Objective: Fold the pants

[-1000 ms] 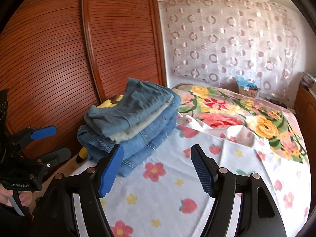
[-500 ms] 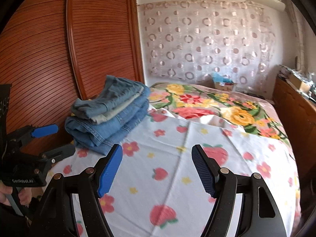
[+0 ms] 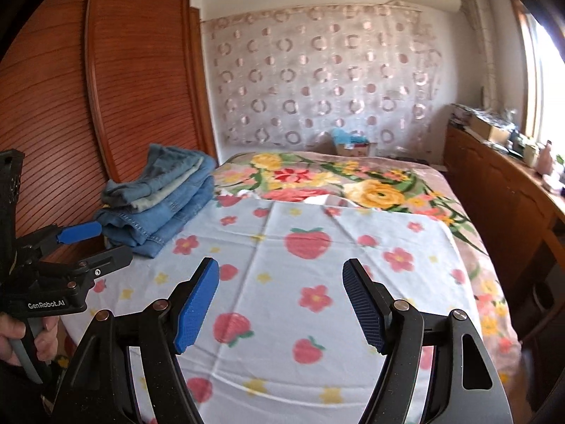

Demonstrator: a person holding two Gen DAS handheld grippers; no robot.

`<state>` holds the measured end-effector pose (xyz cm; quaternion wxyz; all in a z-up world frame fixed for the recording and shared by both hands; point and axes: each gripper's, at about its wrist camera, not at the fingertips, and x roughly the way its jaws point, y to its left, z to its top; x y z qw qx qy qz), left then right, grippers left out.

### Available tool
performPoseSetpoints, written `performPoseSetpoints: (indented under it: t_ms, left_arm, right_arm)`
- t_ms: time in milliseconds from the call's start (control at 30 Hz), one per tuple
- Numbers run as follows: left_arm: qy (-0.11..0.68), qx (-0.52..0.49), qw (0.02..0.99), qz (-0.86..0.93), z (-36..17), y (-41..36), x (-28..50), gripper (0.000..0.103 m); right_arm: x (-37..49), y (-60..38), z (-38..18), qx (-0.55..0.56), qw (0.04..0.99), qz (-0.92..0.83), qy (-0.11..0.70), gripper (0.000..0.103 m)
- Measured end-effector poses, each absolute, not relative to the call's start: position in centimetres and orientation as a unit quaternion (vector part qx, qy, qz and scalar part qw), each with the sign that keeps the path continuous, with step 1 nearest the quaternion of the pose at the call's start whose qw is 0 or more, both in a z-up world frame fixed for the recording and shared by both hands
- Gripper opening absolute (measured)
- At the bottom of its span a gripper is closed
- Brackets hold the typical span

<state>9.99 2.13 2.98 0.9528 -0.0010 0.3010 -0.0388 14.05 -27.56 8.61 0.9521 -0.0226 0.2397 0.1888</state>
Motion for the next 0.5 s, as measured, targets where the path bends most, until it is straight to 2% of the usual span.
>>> performPoseSetpoints:
  t_ms: [500]
  left_arm:
    - [0.269, 0.013, 0.961, -0.056, 5.5, -1.8, 8.0, 0.088]
  right_arm:
    - [9.4, -26.5, 8.9, -0.004, 0.967, 0.142, 0.212, 0.074]
